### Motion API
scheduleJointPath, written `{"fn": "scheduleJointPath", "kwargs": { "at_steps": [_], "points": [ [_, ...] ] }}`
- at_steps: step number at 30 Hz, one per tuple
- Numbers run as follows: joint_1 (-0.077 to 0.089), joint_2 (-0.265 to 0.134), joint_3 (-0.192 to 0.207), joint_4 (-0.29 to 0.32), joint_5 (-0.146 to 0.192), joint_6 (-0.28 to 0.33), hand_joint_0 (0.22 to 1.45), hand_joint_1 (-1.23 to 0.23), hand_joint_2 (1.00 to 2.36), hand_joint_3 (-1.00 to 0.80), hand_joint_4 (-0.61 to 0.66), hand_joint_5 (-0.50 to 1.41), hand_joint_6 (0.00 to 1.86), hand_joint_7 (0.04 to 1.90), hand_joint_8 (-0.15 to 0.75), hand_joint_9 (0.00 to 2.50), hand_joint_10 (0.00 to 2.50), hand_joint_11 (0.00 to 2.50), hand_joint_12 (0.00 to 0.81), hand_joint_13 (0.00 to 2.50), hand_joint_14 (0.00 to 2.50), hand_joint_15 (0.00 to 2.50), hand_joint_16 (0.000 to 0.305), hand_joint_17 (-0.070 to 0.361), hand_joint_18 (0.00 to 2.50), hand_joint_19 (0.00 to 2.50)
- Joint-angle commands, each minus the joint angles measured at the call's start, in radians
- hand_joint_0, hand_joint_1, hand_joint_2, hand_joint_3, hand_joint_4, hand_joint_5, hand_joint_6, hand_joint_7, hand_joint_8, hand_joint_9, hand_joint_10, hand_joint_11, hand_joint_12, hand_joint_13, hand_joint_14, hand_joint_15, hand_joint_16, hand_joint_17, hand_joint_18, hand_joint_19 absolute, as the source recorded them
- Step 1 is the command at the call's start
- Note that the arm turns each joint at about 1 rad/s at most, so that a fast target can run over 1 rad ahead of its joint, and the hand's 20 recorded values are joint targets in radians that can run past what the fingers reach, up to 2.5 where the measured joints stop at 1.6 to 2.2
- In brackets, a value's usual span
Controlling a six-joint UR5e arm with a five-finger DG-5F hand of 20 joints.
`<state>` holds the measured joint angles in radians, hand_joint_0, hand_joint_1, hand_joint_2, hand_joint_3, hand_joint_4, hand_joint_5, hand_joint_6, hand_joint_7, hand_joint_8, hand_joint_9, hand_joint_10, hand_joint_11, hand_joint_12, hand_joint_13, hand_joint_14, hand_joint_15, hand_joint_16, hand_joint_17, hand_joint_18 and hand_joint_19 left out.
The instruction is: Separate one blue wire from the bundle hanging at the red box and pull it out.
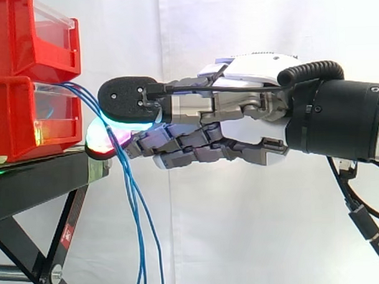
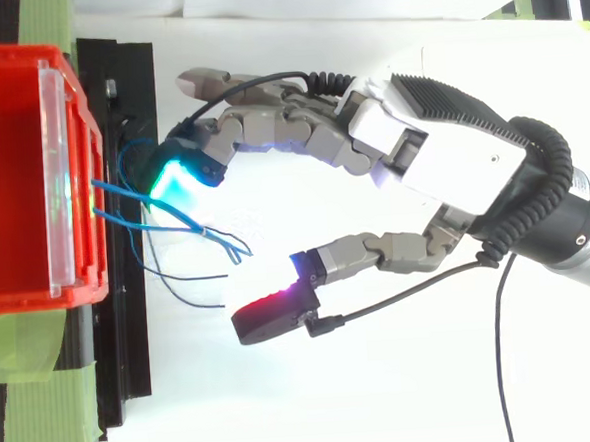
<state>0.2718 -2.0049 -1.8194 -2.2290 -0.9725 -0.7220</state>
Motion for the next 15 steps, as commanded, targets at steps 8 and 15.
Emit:
{"fn": "scheduleJointPath", "kwargs": {
  "at_steps": [8,15],
  "points": [
    [0.000,0.000,0.000,0.000,-0.005,0.007,0.61,-0.71,1.00,-0.50,0.28,-0.14,0.50,1.14,0.302,0.53,0.01,0.19,0.340,0.23,0.00,0.11,0.051,0.116,0.19,0.25],
    [-0.002,0.000,0.000,0.008,-0.008,0.007,0.62,-0.73,1.00,-0.50,0.25,-0.13,0.50,1.23,0.305,0.55,0.01,0.20,0.343,0.25,0.00,0.12,0.050,0.114,0.21,0.28]
  ]
}}
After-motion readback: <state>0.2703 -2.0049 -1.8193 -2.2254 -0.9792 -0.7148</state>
